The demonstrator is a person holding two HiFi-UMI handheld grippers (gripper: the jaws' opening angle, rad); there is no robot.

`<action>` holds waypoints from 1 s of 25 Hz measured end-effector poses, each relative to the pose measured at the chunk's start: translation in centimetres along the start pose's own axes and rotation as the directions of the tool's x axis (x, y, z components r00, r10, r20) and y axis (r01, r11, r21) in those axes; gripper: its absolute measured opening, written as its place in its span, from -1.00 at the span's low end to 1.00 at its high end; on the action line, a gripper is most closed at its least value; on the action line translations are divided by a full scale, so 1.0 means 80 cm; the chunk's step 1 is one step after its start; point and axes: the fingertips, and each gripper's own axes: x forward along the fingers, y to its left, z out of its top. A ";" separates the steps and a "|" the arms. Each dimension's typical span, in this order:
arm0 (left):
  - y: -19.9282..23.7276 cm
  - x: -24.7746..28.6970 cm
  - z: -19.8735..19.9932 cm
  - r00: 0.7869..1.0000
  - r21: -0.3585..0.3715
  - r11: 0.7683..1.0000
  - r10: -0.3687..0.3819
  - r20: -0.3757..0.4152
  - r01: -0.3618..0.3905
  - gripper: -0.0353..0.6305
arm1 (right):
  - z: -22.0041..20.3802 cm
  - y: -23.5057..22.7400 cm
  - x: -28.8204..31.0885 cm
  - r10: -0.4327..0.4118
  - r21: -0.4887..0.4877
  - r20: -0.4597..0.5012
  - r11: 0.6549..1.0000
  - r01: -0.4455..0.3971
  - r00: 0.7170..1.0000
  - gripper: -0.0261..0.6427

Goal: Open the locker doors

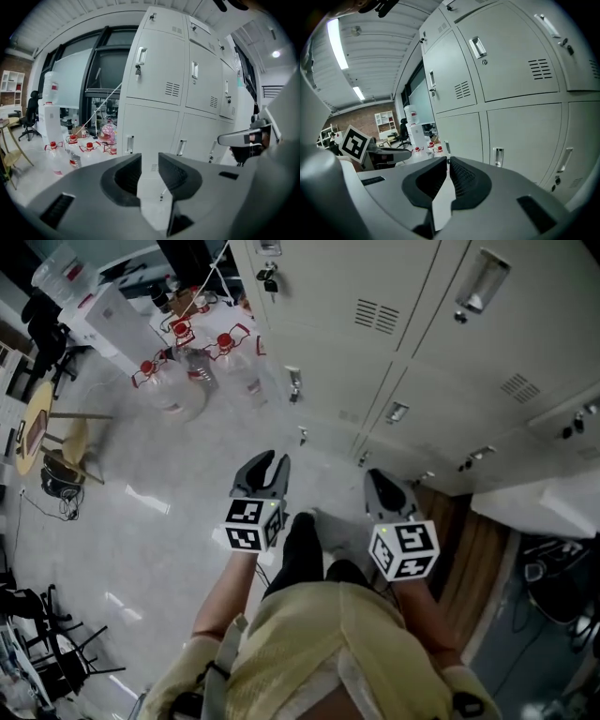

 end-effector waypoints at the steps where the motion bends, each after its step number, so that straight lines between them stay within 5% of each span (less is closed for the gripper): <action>1: 0.004 0.012 0.002 1.000 0.007 1.000 -0.013 -0.007 0.013 -0.60 | 0.000 -0.003 0.008 -0.017 0.007 -0.005 1.000 0.017 1.000 -0.91; 17: 0.108 0.198 0.023 0.995 0.050 0.996 -0.074 -0.062 0.077 -0.50 | -0.001 -0.017 0.126 -0.165 0.086 -0.127 0.981 0.176 0.978 -0.91; 25: 0.132 0.254 0.016 0.995 0.095 0.994 -0.034 -0.095 0.044 -0.50 | -0.021 -0.030 0.157 -0.200 0.144 -0.162 0.964 0.224 0.966 -0.91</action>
